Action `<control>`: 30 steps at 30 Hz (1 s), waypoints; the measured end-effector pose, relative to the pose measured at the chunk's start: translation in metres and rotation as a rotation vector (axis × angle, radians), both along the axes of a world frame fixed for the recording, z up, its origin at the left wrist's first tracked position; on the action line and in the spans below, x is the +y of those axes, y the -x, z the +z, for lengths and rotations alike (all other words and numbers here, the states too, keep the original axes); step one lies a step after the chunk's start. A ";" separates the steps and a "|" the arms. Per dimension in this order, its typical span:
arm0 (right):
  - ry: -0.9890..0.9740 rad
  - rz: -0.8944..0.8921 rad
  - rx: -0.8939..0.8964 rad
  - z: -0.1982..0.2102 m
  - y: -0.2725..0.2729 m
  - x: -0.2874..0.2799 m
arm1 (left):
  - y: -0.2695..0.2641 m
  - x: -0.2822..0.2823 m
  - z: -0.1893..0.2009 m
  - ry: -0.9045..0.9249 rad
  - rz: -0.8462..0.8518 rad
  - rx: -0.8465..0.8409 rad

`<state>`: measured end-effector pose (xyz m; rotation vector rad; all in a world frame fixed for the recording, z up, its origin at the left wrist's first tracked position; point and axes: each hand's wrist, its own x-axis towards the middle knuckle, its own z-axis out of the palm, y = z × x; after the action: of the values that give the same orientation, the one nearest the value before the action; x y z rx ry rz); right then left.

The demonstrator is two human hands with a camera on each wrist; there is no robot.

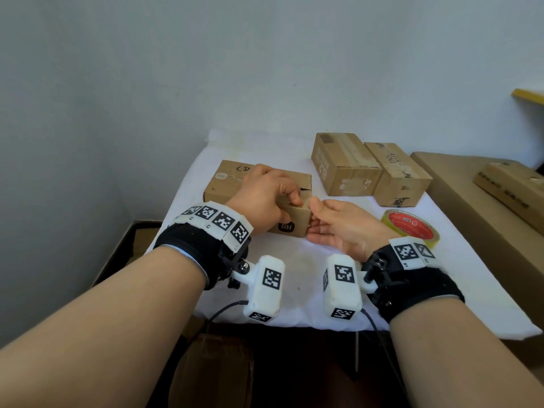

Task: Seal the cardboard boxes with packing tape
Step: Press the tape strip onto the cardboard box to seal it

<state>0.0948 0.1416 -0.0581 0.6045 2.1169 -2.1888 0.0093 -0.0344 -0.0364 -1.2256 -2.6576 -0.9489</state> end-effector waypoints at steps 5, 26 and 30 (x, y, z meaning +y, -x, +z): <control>0.063 -0.026 0.003 -0.003 0.001 0.001 | -0.001 0.001 0.001 0.004 -0.002 -0.011; -0.023 -0.119 -0.125 0.006 0.009 -0.011 | -0.002 0.000 0.002 0.016 0.004 0.009; -0.030 -0.124 -0.114 0.005 0.009 -0.012 | -0.001 0.001 0.001 0.013 0.003 -0.001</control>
<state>0.0857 0.1300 -0.0535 0.8627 2.1120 -2.1280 0.0106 -0.0333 -0.0352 -1.2235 -2.6698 -0.9332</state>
